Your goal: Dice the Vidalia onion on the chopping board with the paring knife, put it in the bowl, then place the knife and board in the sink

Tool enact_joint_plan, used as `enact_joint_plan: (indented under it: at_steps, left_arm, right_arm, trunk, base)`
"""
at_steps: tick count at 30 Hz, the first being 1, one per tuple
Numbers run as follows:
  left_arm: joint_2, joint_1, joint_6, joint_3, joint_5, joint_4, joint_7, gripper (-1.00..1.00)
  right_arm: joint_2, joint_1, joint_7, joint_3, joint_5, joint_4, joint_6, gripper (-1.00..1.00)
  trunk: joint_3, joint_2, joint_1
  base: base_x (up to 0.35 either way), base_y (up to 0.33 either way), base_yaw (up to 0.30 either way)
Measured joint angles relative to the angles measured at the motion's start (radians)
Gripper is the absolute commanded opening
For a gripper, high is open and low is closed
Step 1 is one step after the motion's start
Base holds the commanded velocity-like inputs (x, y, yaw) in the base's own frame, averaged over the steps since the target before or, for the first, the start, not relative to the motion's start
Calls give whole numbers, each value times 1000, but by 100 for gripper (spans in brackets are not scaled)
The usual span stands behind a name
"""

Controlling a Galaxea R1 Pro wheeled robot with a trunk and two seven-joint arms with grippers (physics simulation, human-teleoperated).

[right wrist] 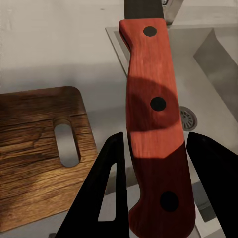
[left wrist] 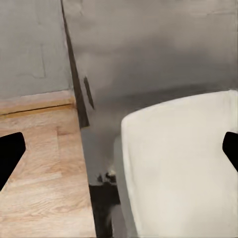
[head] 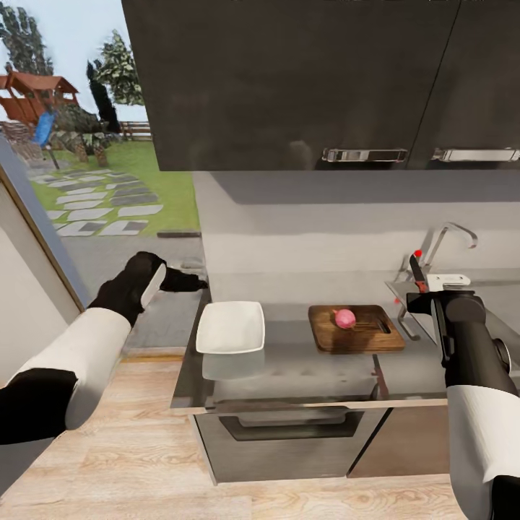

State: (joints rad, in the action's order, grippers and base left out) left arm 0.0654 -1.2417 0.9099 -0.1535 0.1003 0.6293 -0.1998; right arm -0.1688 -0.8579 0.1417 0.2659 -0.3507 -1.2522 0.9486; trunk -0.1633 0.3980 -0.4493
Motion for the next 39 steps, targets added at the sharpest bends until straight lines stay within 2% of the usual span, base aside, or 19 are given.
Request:
enact_joint_plan:
  at_steps: [1, 2, 4, 29, 39]
  left_arm:
    - [17, 0, 47, -2, 2, 103, 0, 100]
    - [24, 0, 66, -4, 3, 155, 0, 100]
    - [32, 0, 83, -5, 3, 192, 0, 100]
    - [38, 0, 90, -5, 1, 107, 0, 100]
    - [38, 0, 90, -5, 0, 68, -1, 100]
  right_arm:
    - [0, 0, 0, 0, 0, 0, 0, -100]
    - [0, 0, 0, 0, -1, 0, 0, -100]
    - [0, 0, 0, 0, -1, 0, 0, -100]
    - [-1, 0, -2, -1, -1, -2, -1, -100]
    - [-1, 0, -3, -2, -1, -54, -2, -100]
  trunk:
    - [0, 0, 0]
    - [0, 0, 0]
    - [0, 0, 0]
    - [0, 0, -1]
    - [0, 0, -1]
  base:
    - [0, 0, 0]
    - [0, 0, 0]
    - [-8, 0, 0]
    - [-309, 0, 0]
    - [-335, 0, 0]
